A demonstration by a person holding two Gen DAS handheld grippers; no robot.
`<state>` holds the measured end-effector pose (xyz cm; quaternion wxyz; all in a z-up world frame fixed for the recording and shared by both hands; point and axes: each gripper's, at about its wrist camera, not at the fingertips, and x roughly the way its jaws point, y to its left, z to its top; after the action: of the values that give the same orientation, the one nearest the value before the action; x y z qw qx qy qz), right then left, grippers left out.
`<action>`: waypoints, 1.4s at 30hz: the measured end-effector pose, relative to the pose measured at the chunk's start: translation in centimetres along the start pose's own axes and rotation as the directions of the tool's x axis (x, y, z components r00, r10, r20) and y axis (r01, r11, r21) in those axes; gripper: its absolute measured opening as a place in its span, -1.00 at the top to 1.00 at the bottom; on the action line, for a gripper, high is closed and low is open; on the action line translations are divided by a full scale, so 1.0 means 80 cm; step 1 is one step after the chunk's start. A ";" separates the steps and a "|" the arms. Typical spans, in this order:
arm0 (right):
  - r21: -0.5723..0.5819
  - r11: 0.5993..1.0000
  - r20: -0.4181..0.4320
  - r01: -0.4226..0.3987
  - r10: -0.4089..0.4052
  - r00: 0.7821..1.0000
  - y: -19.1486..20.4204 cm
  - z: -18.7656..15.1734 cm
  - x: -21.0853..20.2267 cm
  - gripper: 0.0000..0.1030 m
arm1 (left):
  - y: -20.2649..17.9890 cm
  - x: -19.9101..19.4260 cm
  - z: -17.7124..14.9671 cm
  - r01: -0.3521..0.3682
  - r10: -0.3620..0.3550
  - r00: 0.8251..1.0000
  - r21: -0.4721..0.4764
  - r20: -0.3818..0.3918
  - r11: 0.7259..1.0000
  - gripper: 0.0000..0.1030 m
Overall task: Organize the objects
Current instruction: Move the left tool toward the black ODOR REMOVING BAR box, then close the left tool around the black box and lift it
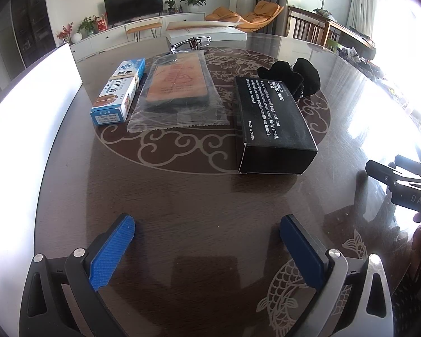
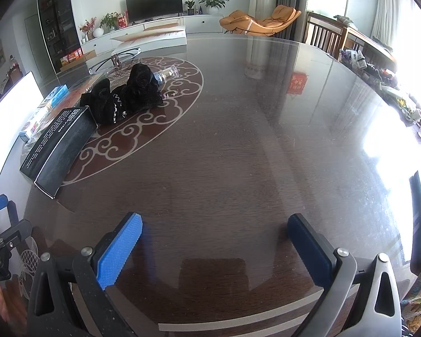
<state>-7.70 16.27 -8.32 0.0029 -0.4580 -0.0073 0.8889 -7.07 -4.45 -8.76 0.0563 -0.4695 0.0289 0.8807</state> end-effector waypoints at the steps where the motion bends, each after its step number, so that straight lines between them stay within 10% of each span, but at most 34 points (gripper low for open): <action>1: 0.001 1.000 0.000 0.001 -0.001 1.000 0.000 0.000 0.000 -1.00 | 0.000 0.000 0.000 0.000 0.000 1.000 0.000 0.000 1.000 -1.00; 11: 0.001 1.000 0.014 0.002 -0.002 1.000 0.001 -0.002 -0.001 -1.00 | 0.003 0.003 0.018 0.073 -0.064 0.988 0.063 -0.141 0.995 -1.00; 22: 0.001 1.000 0.021 0.003 -0.003 1.000 0.001 -0.003 -0.002 -1.00 | -0.020 -0.001 0.111 0.252 -0.244 0.965 0.082 -0.096 0.964 -1.00; 27: 0.001 1.000 0.022 0.003 -0.003 1.000 0.001 -0.003 -0.002 -1.00 | -0.043 0.040 0.133 0.131 -0.118 0.985 0.109 -0.124 0.985 -1.00; 31: 0.001 1.000 0.022 0.002 -0.002 1.000 0.001 -0.003 -0.002 -1.00 | -0.039 0.067 0.137 0.171 -0.164 0.973 0.030 -0.162 0.985 -1.00; 38: 0.000 1.000 0.023 0.002 -0.002 1.000 0.001 -0.003 -0.002 -1.00 | -0.070 0.078 0.135 0.078 -0.056 0.990 0.169 -0.127 0.982 -1.00; 42: 0.000 1.000 0.022 0.002 -0.002 1.000 0.001 -0.003 -0.002 -1.00 | -0.072 0.061 0.129 0.064 -0.052 0.996 0.197 -0.068 0.978 -0.14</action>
<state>-7.38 16.21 -8.35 0.0040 -0.4480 -0.0077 0.8940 -17.57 2.68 -7.07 0.1277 -0.4895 0.1047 0.8562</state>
